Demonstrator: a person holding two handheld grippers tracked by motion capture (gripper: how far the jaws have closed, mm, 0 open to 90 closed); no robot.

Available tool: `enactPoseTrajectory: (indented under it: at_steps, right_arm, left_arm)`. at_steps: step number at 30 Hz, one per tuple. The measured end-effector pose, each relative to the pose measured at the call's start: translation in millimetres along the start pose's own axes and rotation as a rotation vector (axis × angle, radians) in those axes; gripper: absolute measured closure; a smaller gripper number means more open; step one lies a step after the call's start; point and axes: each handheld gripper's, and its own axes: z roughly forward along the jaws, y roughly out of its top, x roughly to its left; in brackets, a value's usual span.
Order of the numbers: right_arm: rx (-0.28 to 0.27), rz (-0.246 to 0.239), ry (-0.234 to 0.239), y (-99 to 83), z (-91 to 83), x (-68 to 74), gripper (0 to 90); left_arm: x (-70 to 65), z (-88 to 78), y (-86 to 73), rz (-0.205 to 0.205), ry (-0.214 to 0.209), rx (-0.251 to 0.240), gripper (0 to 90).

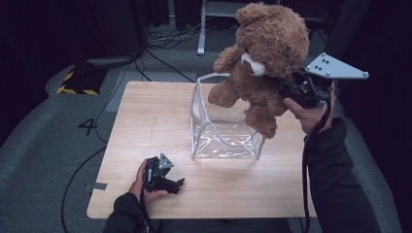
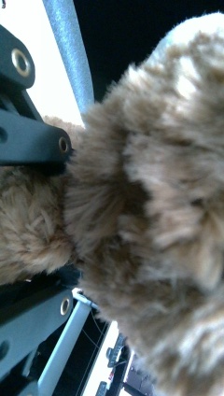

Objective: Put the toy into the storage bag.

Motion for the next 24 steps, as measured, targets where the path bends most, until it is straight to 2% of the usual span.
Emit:
enactPoseTrajectory:
  at_steps: [12,24]
  right_arm:
    - [0.016,0.002,0.007,2.9,25.9,9.9,62.9]
    - [0.044,0.029,0.0,-2.0,47.7,5.7,62.7]
  left_arm:
    - [0.0,0.0,0.0,0.0,0.0,-0.001,0.6]
    - [-0.1,0.0,0.0,0.0,0.0,0.0,0.5]
